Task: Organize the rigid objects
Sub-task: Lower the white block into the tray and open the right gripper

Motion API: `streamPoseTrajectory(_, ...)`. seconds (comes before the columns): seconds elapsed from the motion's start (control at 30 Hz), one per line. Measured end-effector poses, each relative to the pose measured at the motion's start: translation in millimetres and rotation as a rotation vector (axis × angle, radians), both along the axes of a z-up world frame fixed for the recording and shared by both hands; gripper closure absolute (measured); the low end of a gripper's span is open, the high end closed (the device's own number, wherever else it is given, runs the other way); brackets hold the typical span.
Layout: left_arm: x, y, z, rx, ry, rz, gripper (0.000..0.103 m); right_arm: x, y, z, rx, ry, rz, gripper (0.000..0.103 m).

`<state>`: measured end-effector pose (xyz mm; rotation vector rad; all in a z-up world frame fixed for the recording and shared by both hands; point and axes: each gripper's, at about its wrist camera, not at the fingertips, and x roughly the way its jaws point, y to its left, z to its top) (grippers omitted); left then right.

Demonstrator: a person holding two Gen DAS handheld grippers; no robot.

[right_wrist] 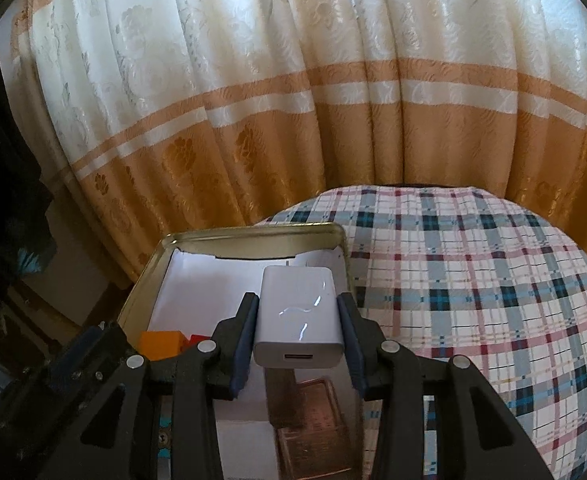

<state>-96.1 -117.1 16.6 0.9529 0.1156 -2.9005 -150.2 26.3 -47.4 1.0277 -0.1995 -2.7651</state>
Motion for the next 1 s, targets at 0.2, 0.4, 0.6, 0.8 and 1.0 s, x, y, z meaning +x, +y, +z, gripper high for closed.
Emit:
streamPoseTrajectory(0.2,-0.7,-7.6,-0.6,-0.012,-0.002,0.016,0.089,-10.0,-12.1,-6.8,-0.023,-0.068,0.034,0.060)
streamPoseTrajectory(0.4,0.8,-14.7,-0.2,0.006,-0.003,0.025,0.089,-14.5,-21.0,-20.3,-0.030,-0.139,0.068,0.060)
streamPoseTrajectory(0.6,1.6,-20.9,-0.2,0.037,-0.001,0.033,0.089,-18.3,-26.1,-21.9,-0.033,-0.146,0.094,0.060)
streamPoseTrajectory(0.8,3.2,-23.6,-1.2,0.047,0.003,0.044,0.089,-25.6,-31.5,-24.0,-0.087,-0.176,0.133,0.060)
streamPoseTrajectory(1.0,4.5,-24.6,-1.3,0.039,0.001,0.045,0.089,-31.4,-28.8,-32.1,-0.240,-0.220,0.185,0.053)
